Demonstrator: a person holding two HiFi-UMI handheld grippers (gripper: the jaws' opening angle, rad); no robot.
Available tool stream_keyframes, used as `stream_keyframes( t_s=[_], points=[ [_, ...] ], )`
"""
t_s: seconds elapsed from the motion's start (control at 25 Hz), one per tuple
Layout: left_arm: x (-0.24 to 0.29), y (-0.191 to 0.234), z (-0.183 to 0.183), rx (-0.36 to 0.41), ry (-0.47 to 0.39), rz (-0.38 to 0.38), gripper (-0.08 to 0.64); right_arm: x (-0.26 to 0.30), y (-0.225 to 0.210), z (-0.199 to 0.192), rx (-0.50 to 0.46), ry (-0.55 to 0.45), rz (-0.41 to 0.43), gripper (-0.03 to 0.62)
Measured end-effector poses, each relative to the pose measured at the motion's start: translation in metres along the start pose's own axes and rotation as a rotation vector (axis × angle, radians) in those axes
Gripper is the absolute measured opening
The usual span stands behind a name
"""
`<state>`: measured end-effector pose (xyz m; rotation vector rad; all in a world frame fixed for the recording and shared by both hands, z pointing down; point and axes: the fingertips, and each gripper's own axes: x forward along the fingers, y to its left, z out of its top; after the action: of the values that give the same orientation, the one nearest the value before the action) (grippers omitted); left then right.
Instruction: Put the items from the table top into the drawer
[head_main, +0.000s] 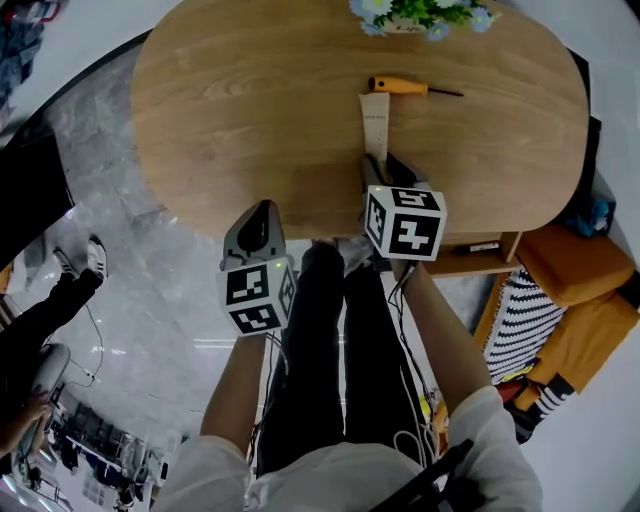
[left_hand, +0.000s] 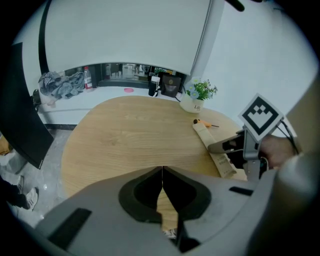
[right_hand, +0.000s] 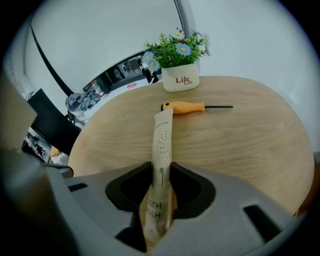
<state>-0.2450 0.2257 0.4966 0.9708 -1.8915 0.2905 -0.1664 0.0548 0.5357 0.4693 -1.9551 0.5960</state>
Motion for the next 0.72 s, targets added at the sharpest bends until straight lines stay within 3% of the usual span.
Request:
stream_keyframes(
  t_s=[0.4, 0.72],
  points=[
    [-0.004, -0.004, -0.004, 0.02, 0.007, -0.004, 0.009, -0.007, 0.005, -0.001, -0.042, -0.001, 0.012, 0.072],
    [-0.008, -0.028, -0.012, 0.047, 0.0, -0.023, 0.009, -0.032, -0.007, -0.011, 0.002, -0.039, 0.02, 0.071]
  ],
)
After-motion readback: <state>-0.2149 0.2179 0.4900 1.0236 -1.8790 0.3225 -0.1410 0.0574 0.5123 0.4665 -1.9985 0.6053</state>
